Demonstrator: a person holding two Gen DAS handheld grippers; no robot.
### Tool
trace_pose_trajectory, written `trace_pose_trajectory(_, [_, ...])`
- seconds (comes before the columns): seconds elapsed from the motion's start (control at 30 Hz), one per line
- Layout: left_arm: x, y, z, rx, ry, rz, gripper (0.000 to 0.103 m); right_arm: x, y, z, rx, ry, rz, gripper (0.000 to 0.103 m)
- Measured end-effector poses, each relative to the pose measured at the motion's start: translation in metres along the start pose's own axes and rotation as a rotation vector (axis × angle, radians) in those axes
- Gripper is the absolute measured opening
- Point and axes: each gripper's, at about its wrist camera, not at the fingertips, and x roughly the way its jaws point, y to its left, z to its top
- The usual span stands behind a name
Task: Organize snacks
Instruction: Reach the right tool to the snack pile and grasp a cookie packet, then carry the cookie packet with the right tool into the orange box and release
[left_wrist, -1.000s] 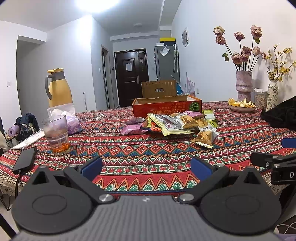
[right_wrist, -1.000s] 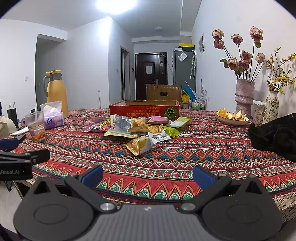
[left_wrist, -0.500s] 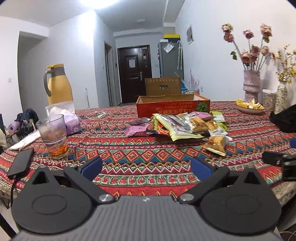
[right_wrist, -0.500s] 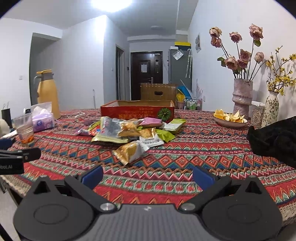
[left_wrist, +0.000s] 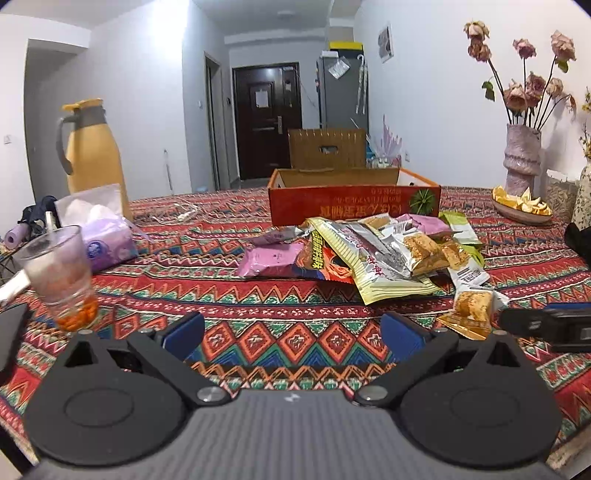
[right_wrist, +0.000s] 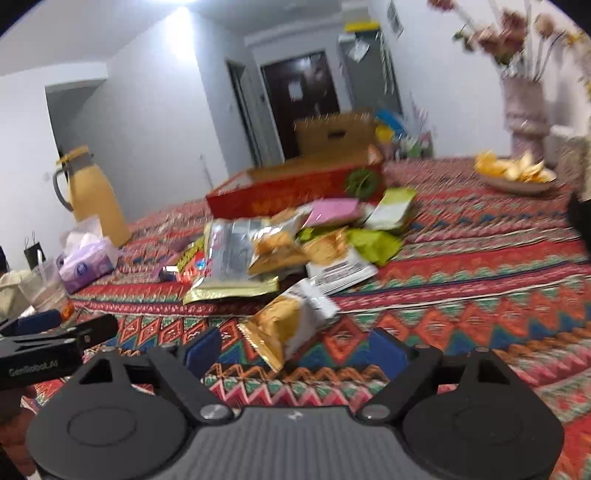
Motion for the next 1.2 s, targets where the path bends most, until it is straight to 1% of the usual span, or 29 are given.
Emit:
trace_pose_trajectory(0.07, [0.011,0.0,0.003,0.001,0.008,0.0,0.103,0.022,0.007,0.006,-0.013,0.025,0.005,0.085])
trace_pose_trajectory(0.13, [0.019,0.001,0.006,-0.002,0.014,-0.003,0.103,0.043,0.013,0.011,-0.031,0.042,-0.002,0.081])
trace_pose_trajectory(0.17, [0.023,0.001,0.008,0.0,0.014,-0.005,0.103,0.052,0.015,0.013,-0.045,0.048,-0.013,0.075])
trace_pose_trajectory(0.2, [0.027,0.001,0.01,0.004,0.011,-0.005,0.103,0.059,0.017,0.015,-0.057,0.055,-0.028,0.066])
trace_pose_trajectory(0.23, [0.03,-0.001,0.012,0.008,0.009,-0.004,0.103,0.066,0.018,0.016,-0.071,0.067,-0.051,0.06])
trace_pose_trajectory(0.27, [0.033,-0.002,0.015,0.012,0.006,-0.006,0.103,0.07,0.018,0.017,-0.083,0.072,-0.065,0.047])
trace_pose_trajectory(0.3, [0.036,-0.005,0.018,0.013,0.003,-0.012,0.103,0.072,0.016,0.018,-0.099,0.069,-0.08,0.04])
trace_pose_trajectory(0.33, [0.039,-0.008,0.021,0.013,0.002,-0.023,0.103,0.072,0.014,0.019,-0.118,0.066,-0.101,0.039])
trace_pose_trajectory(0.4, [0.045,-0.018,0.029,0.014,-0.007,-0.07,0.103,0.065,0.002,0.021,-0.129,0.059,-0.125,0.039])
trace_pose_trajectory(0.5, [0.054,-0.044,0.04,0.021,-0.011,-0.154,0.103,0.053,-0.027,0.027,-0.098,0.056,-0.138,0.039])
trace_pose_trajectory(0.57, [0.064,-0.066,0.05,0.023,-0.001,-0.206,0.103,0.049,-0.045,0.03,-0.094,0.053,-0.171,0.039])
trace_pose_trajectory(0.6, [0.071,-0.076,0.054,0.028,0.006,-0.217,0.103,0.049,-0.053,0.031,-0.099,0.055,-0.189,0.039])
trace_pose_trajectory(0.63, [0.079,-0.088,0.058,0.037,0.014,-0.211,0.103,0.048,-0.062,0.032,-0.1,0.053,-0.202,0.039])
trace_pose_trajectory(0.7, [0.095,-0.11,0.064,0.063,0.019,-0.176,0.103,0.047,-0.076,0.035,-0.093,0.056,-0.209,0.039])
trace_pose_trajectory(0.73, [0.105,-0.119,0.065,0.074,0.037,-0.149,0.102,0.047,-0.083,0.036,-0.087,0.059,-0.206,0.039])
trace_pose_trajectory(0.77, [0.114,-0.126,0.066,0.076,0.054,-0.132,0.094,0.047,-0.088,0.036,-0.082,0.061,-0.197,0.039])
trace_pose_trajectory(0.8, [0.121,-0.131,0.066,0.076,0.066,-0.127,0.083,0.047,-0.093,0.036,-0.076,0.062,-0.187,0.039])
trace_pose_trajectory(0.87, [0.138,-0.138,0.064,0.071,0.126,-0.105,0.073,0.048,-0.101,0.037,-0.059,0.067,-0.165,0.039])
trace_pose_trajectory(0.9, [0.145,-0.138,0.062,0.057,0.148,-0.095,0.066,0.048,-0.105,0.037,-0.053,0.064,-0.153,0.039])
trace_pose_trajectory(0.93, [0.147,-0.139,0.06,0.051,0.143,-0.085,0.065,0.049,-0.107,0.038,-0.054,0.064,-0.146,0.039])
trace_pose_trajectory(0.97, [0.144,-0.141,0.058,0.06,0.118,-0.072,0.052,0.049,-0.109,0.039,-0.053,0.063,-0.141,0.039])
trace_pose_trajectory(1.0, [0.143,-0.141,0.058,0.069,0.115,-0.068,0.042,0.048,-0.111,0.038,-0.048,0.063,-0.134,0.039])
trace_pose_trajectory(1.1, [0.135,-0.138,0.057,0.056,0.12,-0.089,0.041,0.047,-0.11,0.037,-0.046,0.057,-0.129,0.039])
trace_pose_trajectory(1.2, [0.115,-0.135,0.056,0.066,0.116,-0.099,0.041,0.042,-0.108,0.034,-0.049,0.051,-0.126,0.039])
